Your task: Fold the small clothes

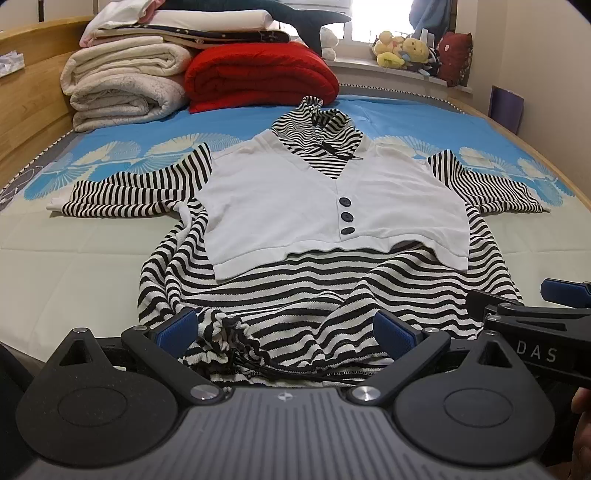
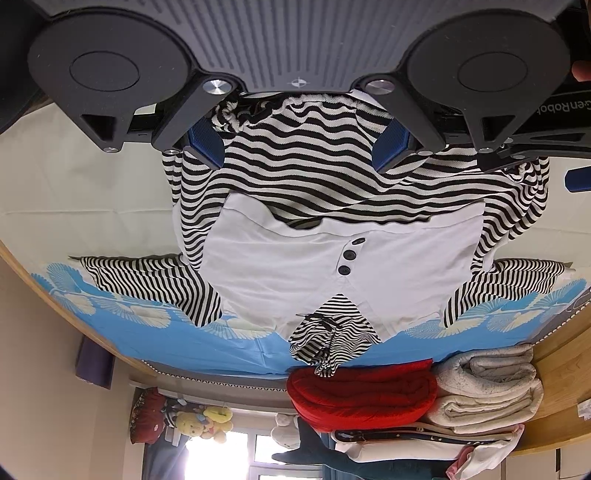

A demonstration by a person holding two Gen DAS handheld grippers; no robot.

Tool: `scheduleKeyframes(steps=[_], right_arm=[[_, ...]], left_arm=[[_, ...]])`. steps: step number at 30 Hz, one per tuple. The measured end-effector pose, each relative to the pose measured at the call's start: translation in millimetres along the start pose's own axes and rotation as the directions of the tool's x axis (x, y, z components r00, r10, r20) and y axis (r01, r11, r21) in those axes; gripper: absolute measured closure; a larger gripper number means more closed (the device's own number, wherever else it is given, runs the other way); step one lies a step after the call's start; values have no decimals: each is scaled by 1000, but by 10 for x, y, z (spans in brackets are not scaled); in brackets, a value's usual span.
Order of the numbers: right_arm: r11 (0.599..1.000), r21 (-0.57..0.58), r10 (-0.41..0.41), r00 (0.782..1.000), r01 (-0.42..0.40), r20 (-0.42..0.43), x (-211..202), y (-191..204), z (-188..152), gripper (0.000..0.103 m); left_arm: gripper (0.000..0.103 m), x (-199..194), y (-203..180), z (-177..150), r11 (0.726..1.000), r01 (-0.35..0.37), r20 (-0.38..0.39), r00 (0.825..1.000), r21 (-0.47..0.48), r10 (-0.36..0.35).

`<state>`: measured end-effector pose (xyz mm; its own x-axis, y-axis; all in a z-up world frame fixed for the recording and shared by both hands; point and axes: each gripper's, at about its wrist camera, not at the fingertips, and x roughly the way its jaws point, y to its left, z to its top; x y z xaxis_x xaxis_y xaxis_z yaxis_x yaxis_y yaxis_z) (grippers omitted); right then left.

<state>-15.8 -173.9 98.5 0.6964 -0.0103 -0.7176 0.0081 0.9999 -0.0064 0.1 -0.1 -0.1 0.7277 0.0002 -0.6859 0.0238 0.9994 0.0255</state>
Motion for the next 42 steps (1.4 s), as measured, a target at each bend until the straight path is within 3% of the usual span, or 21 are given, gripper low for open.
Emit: scheduleKeyframes(steps=[12, 16, 21, 25, 27, 29, 31, 32, 34, 35, 37, 38, 39, 40, 42], right_arm=[[1000, 4, -3, 1000, 3, -8, 22, -35, -36, 15], [1000, 25, -12, 1000, 12, -2, 24, -93, 22, 15], [991, 121, -61, 998, 60, 2, 117, -418, 130, 15], [973, 195, -113, 992, 121, -51, 373, -717, 215, 15], [966, 211, -129, 986, 149, -106, 549, -818, 207, 15], [957, 225, -146, 974, 184, -173, 739, -899, 153, 15], [950, 224, -166, 959, 218, -231, 905, -941, 76, 15], [947, 225, -170, 951, 231, -259, 974, -951, 39, 16], [941, 229, -173, 936, 249, -308, 1090, -977, -51, 17], [938, 234, -174, 929, 257, -325, 1124, -989, -81, 18], [928, 262, -164, 920, 267, -357, 1148, -1020, -142, 24], [924, 275, -153, 917, 264, -367, 1161, -1037, -161, 35], [924, 284, -139, 917, 255, -373, 1161, -1048, -174, 52], [927, 296, -109, 923, 228, -370, 1155, -1061, -177, 60], [932, 305, -83, 933, 198, -351, 1101, -1059, -154, 85]], left_arm=[[1, 12, -16, -26, 1000, 4, 5, 1000, 4, -4], [1, -17, 113, 180, 1000, -6, 34, 999, 12, 6], [1, 188, 440, 564, 996, -78, 49, 996, 36, 76], [1, 630, 779, 702, 991, -133, -36, 991, -8, 132], [1, 904, 950, 628, 988, -140, -129, 983, -69, 130], [4, 1122, 1082, 525, 980, -139, -231, 967, -145, 103], [4, 1222, 1176, 457, 971, -135, -285, 956, -197, 75], [4, 1290, 1188, 392, 966, -140, -333, 941, -218, 61], [7, 1342, 1230, 341, 961, -143, -348, 936, -237, 53], [8, 1306, 1209, 304, 964, -170, -380, 921, -204, 82], [27, 1303, 1187, 257, 967, -156, -408, 911, -202, 61], [37, 1287, 1189, 241, 968, -144, -413, 909, -207, 47], [65, 1293, 1172, 227, 969, -128, -409, 912, -211, 32], [83, 1271, 1158, 221, 972, -124, -405, 914, -200, 33], [92, 1248, 1133, 221, 974, -112, -373, 927, -198, 31]])
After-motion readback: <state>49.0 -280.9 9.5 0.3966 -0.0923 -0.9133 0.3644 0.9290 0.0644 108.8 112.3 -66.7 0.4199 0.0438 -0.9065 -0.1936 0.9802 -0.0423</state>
